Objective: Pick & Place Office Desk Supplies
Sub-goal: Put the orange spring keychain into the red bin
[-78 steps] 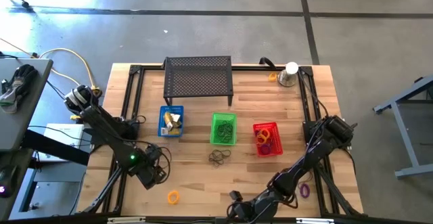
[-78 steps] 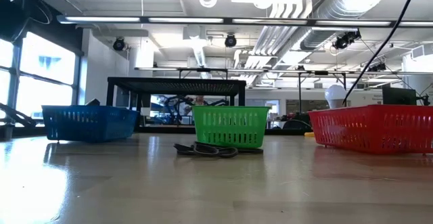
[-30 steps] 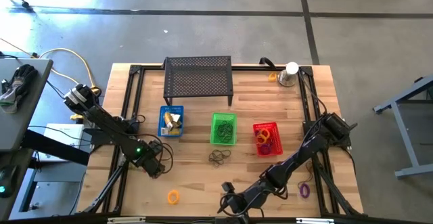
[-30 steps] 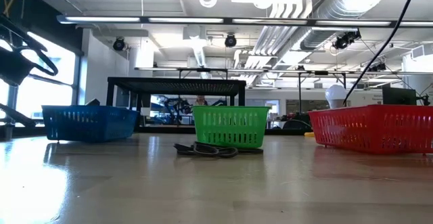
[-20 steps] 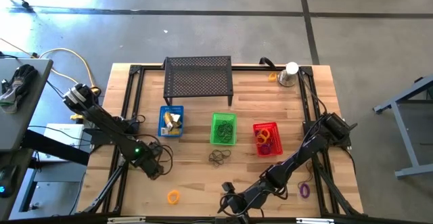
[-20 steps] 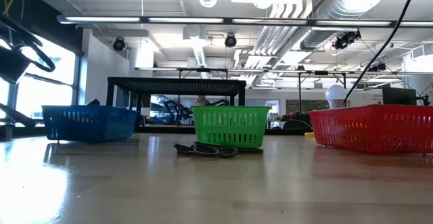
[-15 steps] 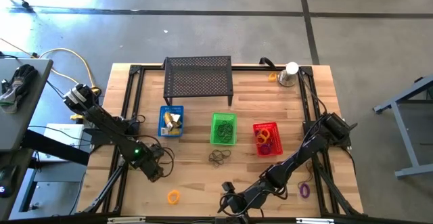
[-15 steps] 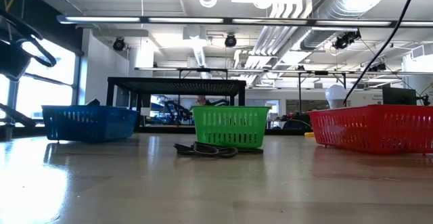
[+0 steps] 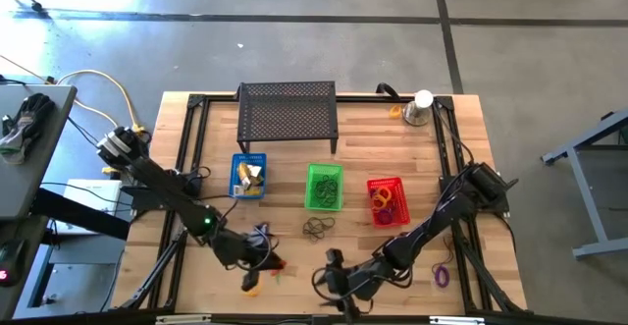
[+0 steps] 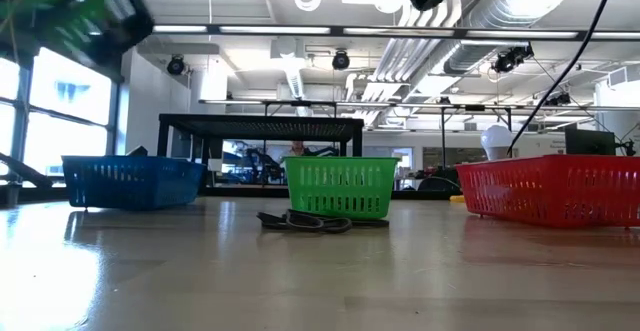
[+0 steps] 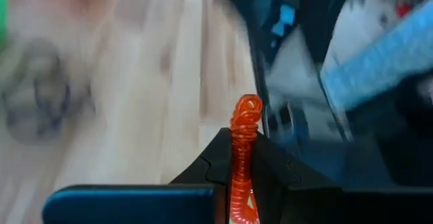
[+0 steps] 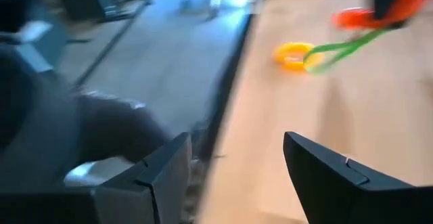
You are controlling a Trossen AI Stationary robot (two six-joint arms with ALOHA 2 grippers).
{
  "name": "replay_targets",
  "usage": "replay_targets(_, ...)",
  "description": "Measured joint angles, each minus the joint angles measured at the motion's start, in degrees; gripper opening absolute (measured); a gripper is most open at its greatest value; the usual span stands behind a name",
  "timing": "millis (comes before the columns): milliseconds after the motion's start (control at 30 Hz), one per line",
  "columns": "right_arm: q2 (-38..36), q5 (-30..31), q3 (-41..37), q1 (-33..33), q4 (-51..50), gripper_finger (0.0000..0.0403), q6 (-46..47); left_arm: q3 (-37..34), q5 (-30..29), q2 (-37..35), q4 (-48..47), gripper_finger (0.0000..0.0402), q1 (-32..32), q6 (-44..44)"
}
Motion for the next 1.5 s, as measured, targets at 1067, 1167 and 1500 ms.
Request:
replay_targets(1067,0.0,12.2,0.0,-1.9,-2.0,0.0224,3.1,0.1,-18.2,8.7,21.7,0.0026,1.9,-5.7)
replay_targets(1167,0.0,11.8,0.0,-1.9,0.6,0.0224,2.8,0.1,-22.2,8.7,21.7,0.0026,1.8,-6.5)
replay_targets(1500,3.1,12.3,0.0,-4.7,3.8,0.0224,7.8,0.1,-26.2,8.8,24.1,0.0026,1.7,-5.6)
